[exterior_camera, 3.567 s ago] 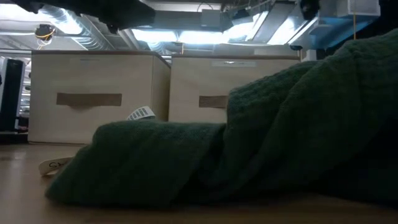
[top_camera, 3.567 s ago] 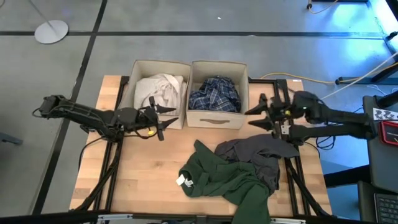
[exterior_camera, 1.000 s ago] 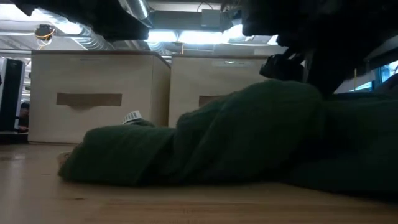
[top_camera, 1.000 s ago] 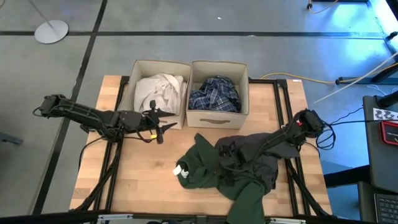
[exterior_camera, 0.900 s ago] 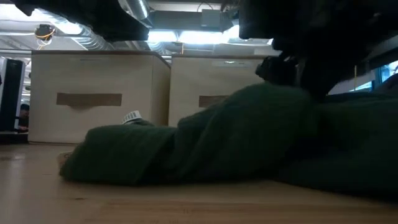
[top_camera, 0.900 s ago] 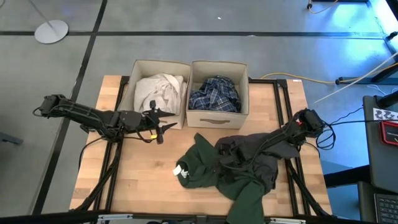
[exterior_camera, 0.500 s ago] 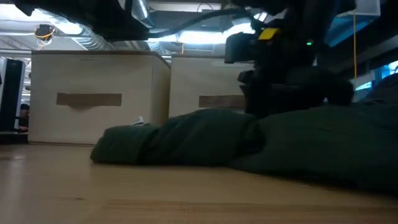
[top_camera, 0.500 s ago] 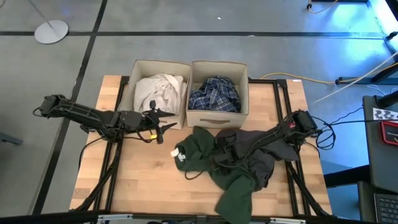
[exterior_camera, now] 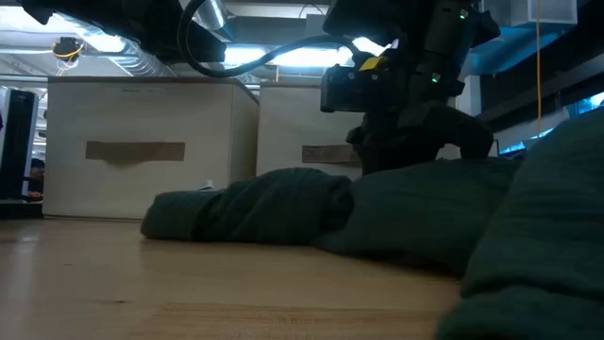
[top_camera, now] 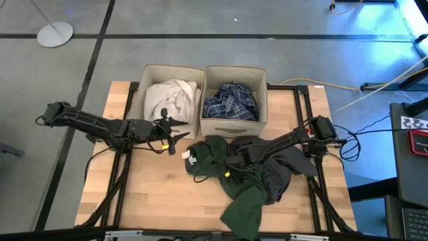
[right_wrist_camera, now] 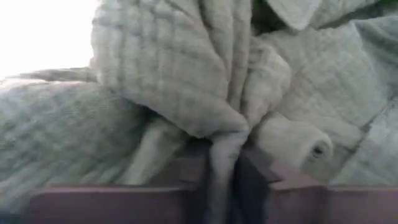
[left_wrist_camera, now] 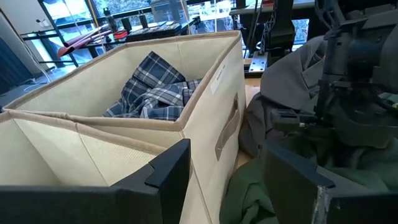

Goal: Sort clothes
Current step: Put the green polo shirt into the left laundry organizer

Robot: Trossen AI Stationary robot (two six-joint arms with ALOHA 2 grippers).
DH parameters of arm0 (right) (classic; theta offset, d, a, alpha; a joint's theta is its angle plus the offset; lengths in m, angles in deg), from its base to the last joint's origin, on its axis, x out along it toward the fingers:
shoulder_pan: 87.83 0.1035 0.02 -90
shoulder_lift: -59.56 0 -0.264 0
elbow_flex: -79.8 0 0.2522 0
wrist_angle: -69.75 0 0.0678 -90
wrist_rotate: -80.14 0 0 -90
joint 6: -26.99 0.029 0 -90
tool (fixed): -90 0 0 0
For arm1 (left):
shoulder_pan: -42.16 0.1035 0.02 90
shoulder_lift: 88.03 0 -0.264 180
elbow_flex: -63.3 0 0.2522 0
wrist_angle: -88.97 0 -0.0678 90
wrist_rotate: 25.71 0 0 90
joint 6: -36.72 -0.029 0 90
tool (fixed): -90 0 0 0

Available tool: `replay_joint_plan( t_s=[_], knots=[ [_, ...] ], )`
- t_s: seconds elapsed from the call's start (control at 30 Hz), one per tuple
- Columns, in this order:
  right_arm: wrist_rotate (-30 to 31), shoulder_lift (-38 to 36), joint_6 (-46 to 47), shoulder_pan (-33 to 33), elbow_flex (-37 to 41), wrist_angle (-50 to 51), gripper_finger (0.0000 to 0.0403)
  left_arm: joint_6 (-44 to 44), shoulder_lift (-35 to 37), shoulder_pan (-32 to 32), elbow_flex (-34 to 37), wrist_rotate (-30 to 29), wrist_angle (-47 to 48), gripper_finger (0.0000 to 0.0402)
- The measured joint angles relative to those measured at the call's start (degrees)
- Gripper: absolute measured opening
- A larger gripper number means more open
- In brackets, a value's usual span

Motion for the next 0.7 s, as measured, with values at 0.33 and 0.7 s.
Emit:
replay_joint_plan(
  t_s=[0.33,0.7],
  knots=[
    [1.17,-5.42,-0.27,1.59,-2.73,4.34,0.0018,0.14,0.00,0.00,0.00,0.02,0.02,0.0180],
    [9.58,-14.21,-6.35,2.76,-20.55,15.34,0.0007,1.16,0.00,0.00,-0.02,0.00,1.87,0.0180]
  ],
)
